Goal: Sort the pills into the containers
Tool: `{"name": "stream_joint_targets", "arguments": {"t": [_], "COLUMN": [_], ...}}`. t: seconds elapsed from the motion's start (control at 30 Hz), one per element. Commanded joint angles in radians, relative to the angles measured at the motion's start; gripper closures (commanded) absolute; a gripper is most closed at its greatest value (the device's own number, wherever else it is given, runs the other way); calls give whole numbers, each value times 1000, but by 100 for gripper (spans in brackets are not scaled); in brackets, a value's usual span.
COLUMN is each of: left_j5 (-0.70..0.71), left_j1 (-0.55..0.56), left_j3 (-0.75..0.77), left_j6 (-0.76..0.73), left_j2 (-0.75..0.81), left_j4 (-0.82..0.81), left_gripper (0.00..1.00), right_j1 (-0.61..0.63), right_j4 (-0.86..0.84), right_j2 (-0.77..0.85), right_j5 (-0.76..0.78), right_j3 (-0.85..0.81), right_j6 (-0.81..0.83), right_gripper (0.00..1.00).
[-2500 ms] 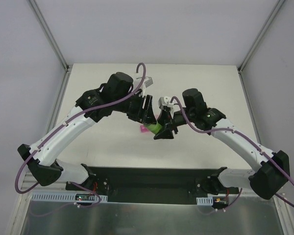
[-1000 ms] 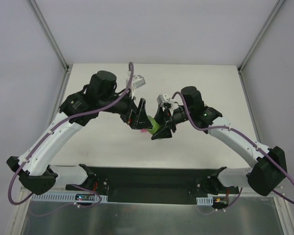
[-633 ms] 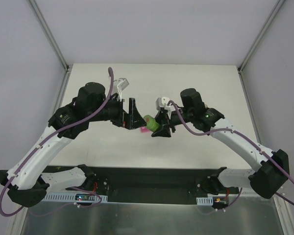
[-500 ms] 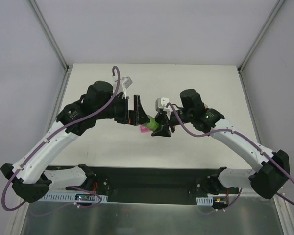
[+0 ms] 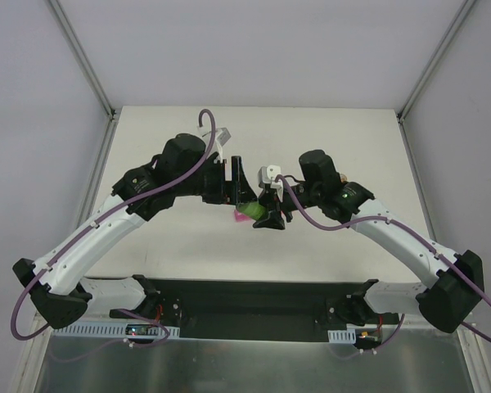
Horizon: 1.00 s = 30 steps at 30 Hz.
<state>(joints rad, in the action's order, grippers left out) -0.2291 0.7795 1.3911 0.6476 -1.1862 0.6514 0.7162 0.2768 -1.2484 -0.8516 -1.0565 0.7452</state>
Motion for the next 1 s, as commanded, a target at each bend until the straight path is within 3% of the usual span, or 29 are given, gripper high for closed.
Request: {"name": "stream_joint_targets", "arguments": {"t": [0.0, 0.33, 0.53, 0.63, 0.73, 0.8, 0.97], "left_j5": [-13, -79, -118, -139, -133, -125, -127], "left_j1": [7, 7, 7, 7, 7, 7, 7], "left_j3": [3, 6, 25, 34, 40, 42, 45], "left_j6": [14, -2, -60, -81, -82, -80, -78], "left_j2": [-1, -26, -30, -33, -23, -16, -18], "left_j4": [-27, -18, 13, 24, 39, 45, 56], "left_gripper": [30, 57, 62, 59, 40, 32, 29], "right_j1": [5, 3, 0, -4, -3, -6, -6], "right_j4": [-24, -25, -28, -45, -47, -48, -48], "right_j2": [15, 15, 15, 14, 15, 15, 18], "right_j5": [-21, -49, -98, -119, -109, -110, -115], "right_j3": [-50, -56, -59, -56, -56, -56, -54], "right_j6": [11, -6, -24, -52, -50, -52, -53], "right_gripper": [91, 91, 91, 91, 91, 91, 91]}}
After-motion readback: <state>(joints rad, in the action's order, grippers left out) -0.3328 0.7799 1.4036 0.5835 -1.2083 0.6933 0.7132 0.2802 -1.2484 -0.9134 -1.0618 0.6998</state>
